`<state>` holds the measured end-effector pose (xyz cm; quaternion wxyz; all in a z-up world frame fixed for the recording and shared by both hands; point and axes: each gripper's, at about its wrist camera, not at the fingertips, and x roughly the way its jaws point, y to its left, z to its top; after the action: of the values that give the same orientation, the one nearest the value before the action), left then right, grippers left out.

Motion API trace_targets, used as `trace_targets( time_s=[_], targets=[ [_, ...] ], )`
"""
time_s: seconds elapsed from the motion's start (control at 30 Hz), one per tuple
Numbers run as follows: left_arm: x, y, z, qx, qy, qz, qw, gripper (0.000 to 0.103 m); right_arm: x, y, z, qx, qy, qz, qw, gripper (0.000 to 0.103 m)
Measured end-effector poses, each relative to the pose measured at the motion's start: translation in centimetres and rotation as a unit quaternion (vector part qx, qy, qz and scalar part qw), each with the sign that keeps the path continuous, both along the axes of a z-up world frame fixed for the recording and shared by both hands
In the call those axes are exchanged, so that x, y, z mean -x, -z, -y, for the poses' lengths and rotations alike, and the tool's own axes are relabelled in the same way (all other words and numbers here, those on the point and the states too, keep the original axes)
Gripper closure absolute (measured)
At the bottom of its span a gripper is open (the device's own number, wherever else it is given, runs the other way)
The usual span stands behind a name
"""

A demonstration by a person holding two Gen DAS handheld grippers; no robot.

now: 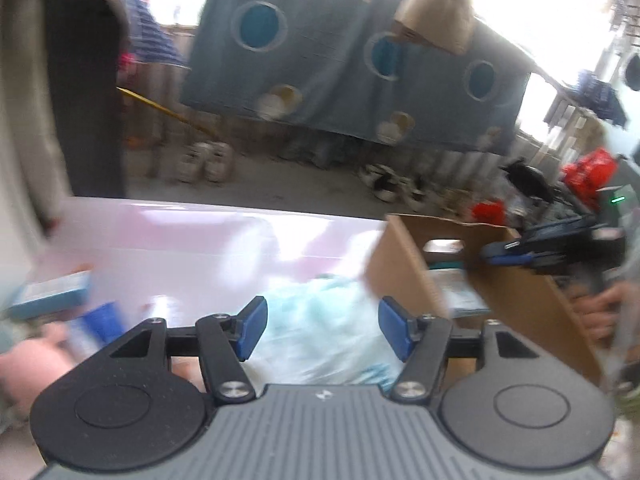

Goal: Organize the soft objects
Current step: 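Carry the cotton swab bag into the box beside the sponge and release, then reach the right tool to the blue-and-white box and grasp it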

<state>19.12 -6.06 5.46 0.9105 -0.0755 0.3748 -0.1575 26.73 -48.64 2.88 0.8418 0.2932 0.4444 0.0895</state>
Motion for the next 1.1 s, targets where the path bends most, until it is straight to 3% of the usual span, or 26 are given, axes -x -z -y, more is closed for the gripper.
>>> trace_targets(
  time_s=[0.2, 0.33, 0.43, 0.63, 0.73, 1.0, 1.1],
  targets=[
    [3.2, 1.3, -6.2, -0.054, -0.109, 0.030, 0.9921, 0.040, -0.3, -3.5, -8.7, -0.065, -0.073, 0.000, 0.995, 0.074],
    [4.8, 2.3, -10.2, -0.085, -0.170, 0.039, 0.9810, 0.040, -2.5, -3.2, -17.2, -0.112, -0.133, -0.014, 0.985, 0.068],
    [5.9, 3.3, -13.6, -0.078, -0.204, 0.032, 0.9753, 0.040, -5.0, -1.6, -24.7, -0.120, -0.172, -0.033, 0.977, 0.058],
    [7.2, 5.3, -19.9, -0.068, -0.261, 0.017, 0.9628, 0.040, -11.6, 5.8, -38.2, -0.124, -0.200, -0.108, 0.966, 0.057],
    [8.2, 6.5, -22.6, -0.056, -0.276, 0.010, 0.9594, 0.041, -14.3, 9.7, -42.5, -0.128, -0.187, -0.132, 0.965, 0.057],
    [8.3, 8.8, -26.1, -0.034, -0.278, 0.006, 0.9600, 0.042, -17.3, 15.9, -48.5, -0.118, -0.163, -0.182, 0.962, 0.058],
    [8.6, 9.0, -26.4, -0.022, -0.274, 0.005, 0.9615, 0.043, -16.5, 16.4, -49.2, -0.115, -0.165, -0.188, 0.961, 0.074]
  ],
)
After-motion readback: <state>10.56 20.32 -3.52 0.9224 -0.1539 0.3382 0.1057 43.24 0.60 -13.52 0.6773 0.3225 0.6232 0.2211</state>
